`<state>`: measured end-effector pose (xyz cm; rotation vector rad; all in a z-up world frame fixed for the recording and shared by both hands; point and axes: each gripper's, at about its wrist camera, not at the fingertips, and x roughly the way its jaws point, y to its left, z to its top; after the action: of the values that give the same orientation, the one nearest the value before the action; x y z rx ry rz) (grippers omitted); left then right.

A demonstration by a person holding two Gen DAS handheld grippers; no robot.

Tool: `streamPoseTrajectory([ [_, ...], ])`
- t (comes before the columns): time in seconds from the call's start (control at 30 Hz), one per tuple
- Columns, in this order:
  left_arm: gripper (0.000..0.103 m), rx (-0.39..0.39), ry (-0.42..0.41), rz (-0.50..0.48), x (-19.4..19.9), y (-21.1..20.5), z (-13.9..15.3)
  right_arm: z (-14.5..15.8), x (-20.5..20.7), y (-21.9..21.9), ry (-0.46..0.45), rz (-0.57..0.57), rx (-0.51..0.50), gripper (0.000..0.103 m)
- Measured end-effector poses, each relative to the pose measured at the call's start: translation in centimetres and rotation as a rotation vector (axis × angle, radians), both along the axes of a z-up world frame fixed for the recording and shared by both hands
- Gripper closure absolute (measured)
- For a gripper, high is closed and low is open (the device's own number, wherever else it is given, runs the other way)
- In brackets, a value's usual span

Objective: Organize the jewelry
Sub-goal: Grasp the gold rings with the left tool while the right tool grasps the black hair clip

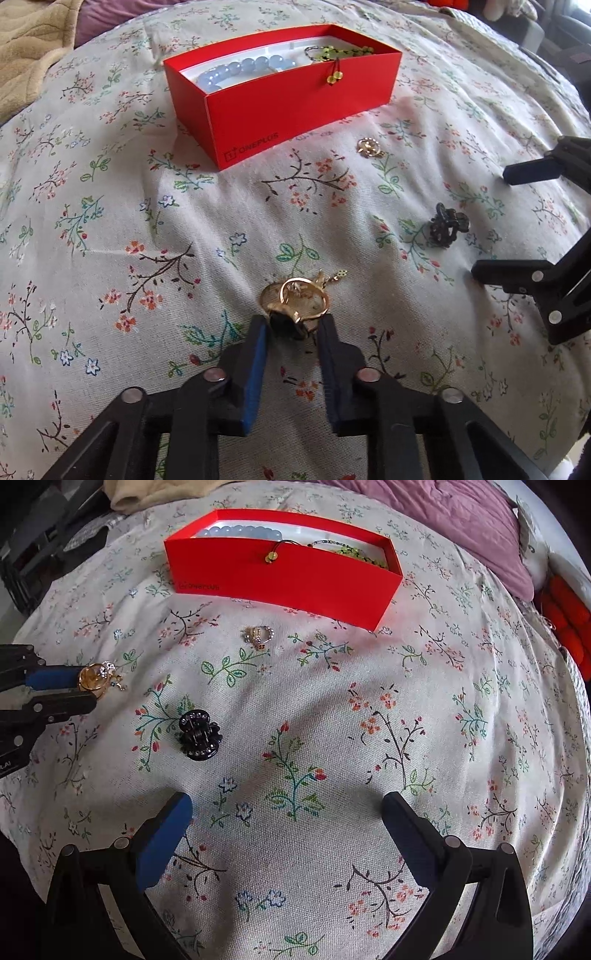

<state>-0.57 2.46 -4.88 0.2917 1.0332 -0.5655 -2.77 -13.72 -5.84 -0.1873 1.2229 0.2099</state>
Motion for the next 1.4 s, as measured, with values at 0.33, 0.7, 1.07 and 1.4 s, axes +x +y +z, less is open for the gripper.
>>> streamPoseTrajectory([
  [0.33,0.094,-0.015,0.023,0.017,-0.1,0.6,0.5,0.8,0.3,2.6,-0.006,0.065,0.057,0.009],
  [0.7,0.094,-0.029,0.035,-0.011,-0.5,1.0,0.9,1.1,1.4,4.3,0.03,0.072,0.161,0.065],
  [1.07,0.048,-0.009,0.02,0.008,0.3,-0.6,0.0,1.1,1.6,4.5,0.014,0.082,0.153,0.08],
  [1.4,0.072,0.019,0.042,0.051,0.4,-0.5,0.1,1.4,1.3,4.1,0.015,0.081,0.154,0.08],
])
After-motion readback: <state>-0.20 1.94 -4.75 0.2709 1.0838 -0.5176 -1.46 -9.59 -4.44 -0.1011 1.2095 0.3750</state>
